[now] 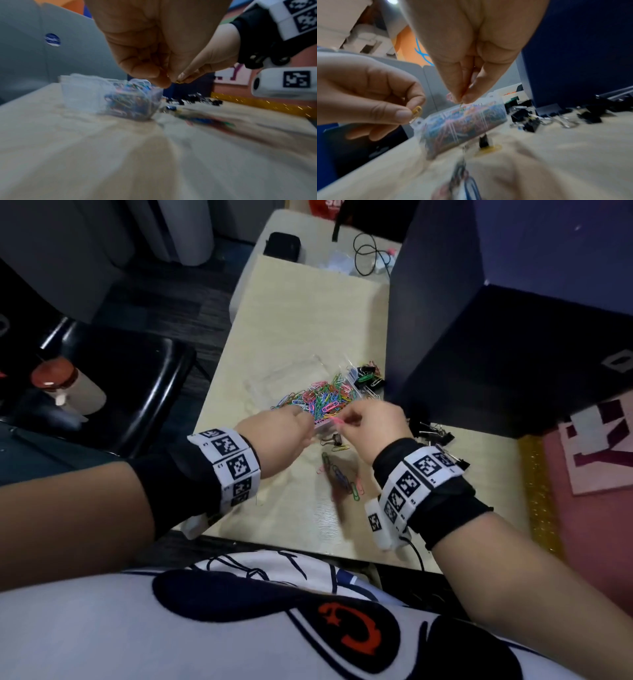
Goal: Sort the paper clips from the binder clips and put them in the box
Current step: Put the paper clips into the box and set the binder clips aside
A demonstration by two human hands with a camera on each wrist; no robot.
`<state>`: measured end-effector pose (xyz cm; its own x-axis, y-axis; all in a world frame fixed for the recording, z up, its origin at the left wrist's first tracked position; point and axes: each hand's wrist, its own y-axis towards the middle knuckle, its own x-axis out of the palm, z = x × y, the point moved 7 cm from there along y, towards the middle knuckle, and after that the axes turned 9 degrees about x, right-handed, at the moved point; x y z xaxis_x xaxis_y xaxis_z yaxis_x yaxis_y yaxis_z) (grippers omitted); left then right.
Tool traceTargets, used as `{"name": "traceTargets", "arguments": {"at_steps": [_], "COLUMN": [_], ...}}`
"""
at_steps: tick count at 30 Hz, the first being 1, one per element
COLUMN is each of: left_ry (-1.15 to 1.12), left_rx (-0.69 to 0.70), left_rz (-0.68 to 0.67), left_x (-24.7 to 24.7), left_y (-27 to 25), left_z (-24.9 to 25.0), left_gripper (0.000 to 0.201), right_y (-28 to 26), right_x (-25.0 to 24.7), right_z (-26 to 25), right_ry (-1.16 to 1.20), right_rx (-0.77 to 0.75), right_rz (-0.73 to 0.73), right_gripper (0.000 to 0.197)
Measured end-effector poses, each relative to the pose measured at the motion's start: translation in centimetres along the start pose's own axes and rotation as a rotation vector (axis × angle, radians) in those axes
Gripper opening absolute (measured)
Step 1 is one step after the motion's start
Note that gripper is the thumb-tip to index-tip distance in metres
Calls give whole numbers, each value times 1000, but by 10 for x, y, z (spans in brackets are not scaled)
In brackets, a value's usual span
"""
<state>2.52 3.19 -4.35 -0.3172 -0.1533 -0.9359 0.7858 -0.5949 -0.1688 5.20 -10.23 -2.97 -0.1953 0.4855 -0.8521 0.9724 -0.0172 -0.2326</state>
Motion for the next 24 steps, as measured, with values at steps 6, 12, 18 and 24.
{"name": "traceTargets", "arguments": {"at_steps": [6,12,18,24], "left_ry": [-33,9,145,241], "left_rx": [-83,-69,110,135], "left_rz": [193,111,-156,-295], "left_x": [-47,-38,14,58], "left_y": [13,10,11,18], "left_z": [-22,-19,29,24], "left_gripper": [16,20,28,27], "right_y": [11,-6,-24,-32], "right_x": [-14,7,49,54], "right_z": [-25,7,37,45], "right_ry": [77,-106,-382,-389], "right_rx": [-60,5,17,1], "right_rz": [67,-47,-301,-278], "right_gripper": [26,25,47,35]}}
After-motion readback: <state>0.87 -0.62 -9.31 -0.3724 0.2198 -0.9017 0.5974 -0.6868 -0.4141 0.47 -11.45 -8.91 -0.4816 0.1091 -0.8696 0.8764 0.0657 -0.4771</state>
